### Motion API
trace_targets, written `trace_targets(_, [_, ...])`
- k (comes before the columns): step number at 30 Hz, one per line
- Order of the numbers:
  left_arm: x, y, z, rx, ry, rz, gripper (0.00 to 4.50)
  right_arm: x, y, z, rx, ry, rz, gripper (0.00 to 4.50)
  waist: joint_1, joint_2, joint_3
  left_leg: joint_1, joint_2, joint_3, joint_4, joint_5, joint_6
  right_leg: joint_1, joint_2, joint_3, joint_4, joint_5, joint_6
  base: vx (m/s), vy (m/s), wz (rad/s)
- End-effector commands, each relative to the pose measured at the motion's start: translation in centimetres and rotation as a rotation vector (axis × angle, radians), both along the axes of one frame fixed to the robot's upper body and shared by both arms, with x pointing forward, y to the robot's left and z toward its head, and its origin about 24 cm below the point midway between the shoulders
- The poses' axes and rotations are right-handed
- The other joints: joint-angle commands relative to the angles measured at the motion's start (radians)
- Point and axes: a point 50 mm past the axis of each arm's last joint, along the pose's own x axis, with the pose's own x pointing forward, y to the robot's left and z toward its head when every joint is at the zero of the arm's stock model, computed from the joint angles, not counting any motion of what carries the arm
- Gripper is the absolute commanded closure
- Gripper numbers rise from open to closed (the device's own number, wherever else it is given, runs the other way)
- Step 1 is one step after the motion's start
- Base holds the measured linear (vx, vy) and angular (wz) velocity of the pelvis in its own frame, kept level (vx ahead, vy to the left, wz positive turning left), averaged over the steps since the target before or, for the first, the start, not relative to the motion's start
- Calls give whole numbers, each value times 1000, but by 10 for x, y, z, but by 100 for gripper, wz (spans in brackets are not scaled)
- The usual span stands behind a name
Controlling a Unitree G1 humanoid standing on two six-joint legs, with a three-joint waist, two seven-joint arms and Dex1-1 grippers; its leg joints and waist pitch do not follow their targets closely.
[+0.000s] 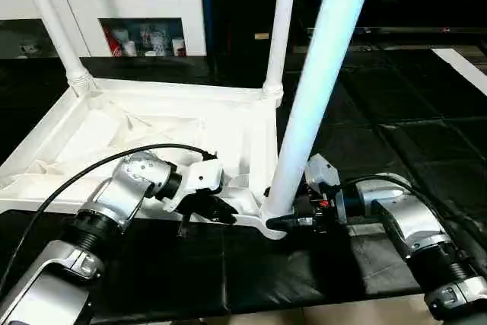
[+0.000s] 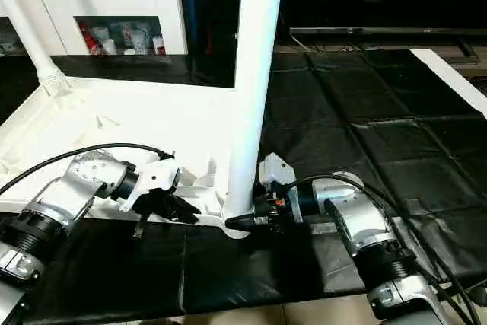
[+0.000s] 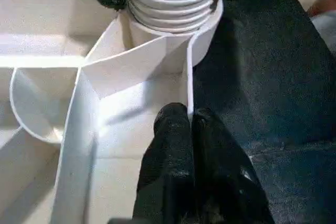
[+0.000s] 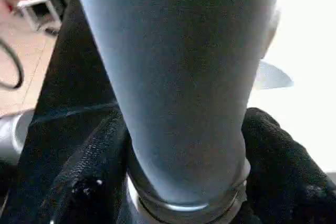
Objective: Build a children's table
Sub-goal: Rotate leg to tighten
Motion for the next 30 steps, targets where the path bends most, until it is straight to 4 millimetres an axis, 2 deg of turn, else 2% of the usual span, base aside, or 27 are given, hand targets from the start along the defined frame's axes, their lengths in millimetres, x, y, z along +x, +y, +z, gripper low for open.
trace_targets(1, [4,-15,11,-78,-43,28,450,1,9,2,52,2,-44,178,-10,-1,-71,4,23,-1,-67,-195,31,58,-64,51,-76,-280,-181,0,0,0])
trace_targets(3, [8,-21,9,-82,-60,111,450,4,16,-3,67,23,-155,178,-14,0,-69,6,22,-2,-69,-208,21,56,-64,50,-80,-315,-169,0,0,0])
trace_targets(4, [10,-25,9,-92,-69,161,450,6,21,-5,71,27,-211,178,-19,-4,-69,5,21,-2,-70,-211,16,58,-63,50,-82,-331,-160,0,0,0])
trace_targets(6, [15,-34,9,-119,-80,263,450,11,31,-8,75,30,-314,178,-31,-3,-66,4,19,-3,-72,-217,5,57,-63,50,-85,-357,-148,0,0,0])
trace_targets(8, [20,-44,10,-138,-94,350,450,18,43,-9,94,55,-423,178,-44,-1,-65,4,16,-4,-72,-222,-3,57,-63,48,-90,-382,-141,0,0,0])
trace_targets(9, [25,-52,11,-157,-87,445,450,25,53,-9,96,71,-517,178,-58,-1,-64,1,12,-7,-72,-228,-6,59,-63,45,-92,-408,-133,0,0,0])
trace_targets(10, [25,-52,11,-157,-87,445,450,25,53,-9,96,71,-517,178,-63,-2,-66,-2,11,-6,-71,-221,-6,61,-62,45,-92,-408,-130,0,0,0])
trace_targets(11, [32,-59,12,-174,-87,539,450,32,62,-9,85,77,-585,179,-68,-2,-67,1,10,-4,-69,-219,0,57,-61,46,-96,-410,-127,0,0,0])
trace_targets(13, [37,-66,15,-186,-98,608,450,38,70,-8,60,61,-637,179,-75,-1,-69,0,8,-3,-66,-194,7,57,-59,47,-92,-364,-144,0,0,0])
trace_targets(20, [43,-69,21,-178,-147,647,450,48,82,1,85,43,-697,179,-77,3,-74,-2,12,-2,-63,-151,39,62,-57,50,-78,-216,-188,0,0,0])
trace_targets(21, [42,-65,21,-169,-152,644,450,46,83,3,127,39,-662,144,-77,3,-75,-2,13,-2,-63,-145,43,64,-57,50,-75,-189,-196,0,0,0])
trace_targets(24, [42,-63,20,-160,-153,637,450,44,81,4,144,35,-651,123,-77,3,-76,-3,14,-1,-62,-129,53,65,-57,51,-69,-132,-216,0,0,0])
trace_targets(26, [40,-58,19,-151,-158,618,450,42,76,2,151,37,-646,90,-76,4,-74,-3,13,-1,-63,-145,57,67,-59,51,-71,-146,-218,0,0,0])
trace_targets(28, [38,-52,18,-143,-155,578,450,37,67,1,158,27,-614,78,-78,0,-73,-4,12,-1,-65,-162,58,68,-59,50,-76,-187,-202,0,0,0])
trace_targets(30, [36,-47,17,-133,-161,526,450,33,58,1,169,23,-587,68,-79,1,-71,-5,13,-2,-66,-169,60,68,-60,51,-78,-208,-191,0,0,0])
